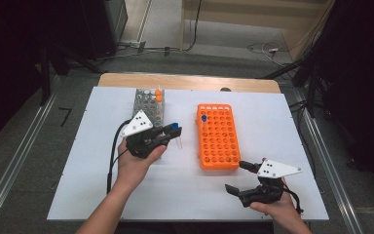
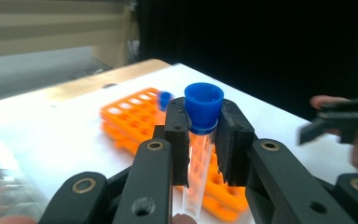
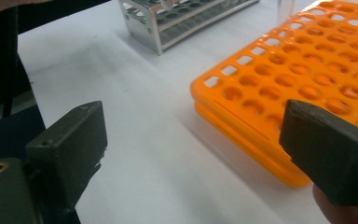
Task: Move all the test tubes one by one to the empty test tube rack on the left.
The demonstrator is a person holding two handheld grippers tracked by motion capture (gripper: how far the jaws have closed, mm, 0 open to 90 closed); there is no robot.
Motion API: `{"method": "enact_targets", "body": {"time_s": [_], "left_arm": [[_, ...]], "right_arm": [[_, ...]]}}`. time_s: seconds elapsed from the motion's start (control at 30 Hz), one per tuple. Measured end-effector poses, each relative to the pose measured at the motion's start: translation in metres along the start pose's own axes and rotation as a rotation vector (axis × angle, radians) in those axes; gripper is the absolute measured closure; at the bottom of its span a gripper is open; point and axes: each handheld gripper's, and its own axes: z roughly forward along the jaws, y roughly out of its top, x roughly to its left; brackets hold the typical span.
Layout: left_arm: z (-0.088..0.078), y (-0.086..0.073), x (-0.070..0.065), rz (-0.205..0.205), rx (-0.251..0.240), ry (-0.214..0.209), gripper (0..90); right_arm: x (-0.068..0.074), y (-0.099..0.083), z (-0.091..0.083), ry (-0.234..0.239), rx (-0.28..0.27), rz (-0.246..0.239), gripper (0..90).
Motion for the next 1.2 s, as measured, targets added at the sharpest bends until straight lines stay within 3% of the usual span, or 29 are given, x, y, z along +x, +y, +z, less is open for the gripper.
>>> {"method": "enact_targets", "body": {"time_s": [0.37, 0.63, 0.77, 1.0, 1.2], "left_arm": [[0.003, 0.012, 0.053, -0.022, -0.024, 0.145, 76.8], [0.012, 0.009, 0.079, -0.054, -0.049, 0.236, 76.8], [0.019, 0.007, 0.086, -0.065, -0.056, 0.277, 76.8], [0.028, 0.004, 0.092, -0.046, -0.053, 0.332, 76.8], [0.036, -0.001, 0.092, -0.023, -0.005, 0.348, 76.8]], "right_arm": [[-0.014, -0.008, -0.009, -0.059, -0.001, 0.027, 2.4], [-0.016, -0.01, -0.009, -0.061, -0.005, 0.03, 2.4], [-0.017, -0.011, -0.009, -0.061, -0.002, 0.034, 2.4], [-0.018, -0.012, -0.01, -0.062, -0.004, 0.033, 2.4], [-0.019, -0.012, -0.01, -0.064, -0.005, 0.038, 2.4]]}}
